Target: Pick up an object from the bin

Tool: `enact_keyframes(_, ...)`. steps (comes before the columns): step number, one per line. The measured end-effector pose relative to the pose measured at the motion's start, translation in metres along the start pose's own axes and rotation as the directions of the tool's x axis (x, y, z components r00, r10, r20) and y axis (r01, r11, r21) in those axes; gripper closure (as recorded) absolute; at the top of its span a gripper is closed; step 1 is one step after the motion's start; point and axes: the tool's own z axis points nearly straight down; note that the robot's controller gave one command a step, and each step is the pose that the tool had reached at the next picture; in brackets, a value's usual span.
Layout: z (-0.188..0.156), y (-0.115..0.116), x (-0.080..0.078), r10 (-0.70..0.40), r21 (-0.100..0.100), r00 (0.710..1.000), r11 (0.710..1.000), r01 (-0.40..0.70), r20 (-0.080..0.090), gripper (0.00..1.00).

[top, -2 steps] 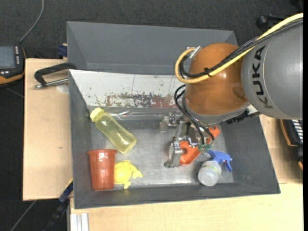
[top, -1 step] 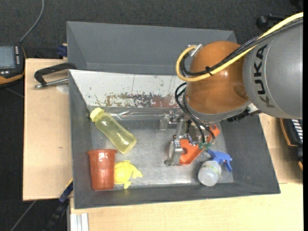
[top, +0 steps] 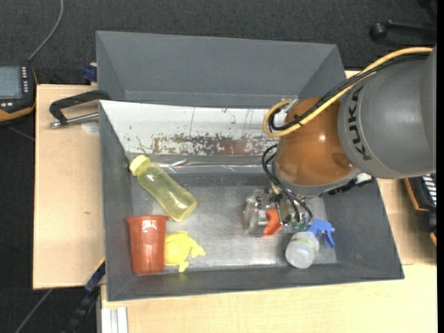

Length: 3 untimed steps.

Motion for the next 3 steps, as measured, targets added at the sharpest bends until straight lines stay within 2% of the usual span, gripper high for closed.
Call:
enact_keyframes(1,-0.002,0.001,-0.001,-0.001,-0.001,1.0,1.0,0.001,0.004,1.0)
enact_keyframes(2,-0.043,-0.005,-0.017,-0.095,-0.001,0.995,0.995,0.095,0.004,1.0)
enact_keyframes(3,-0.109,-0.008,-0.03,-0.222,-0.001,0.975,0.975,0.222,0.006,1.0)
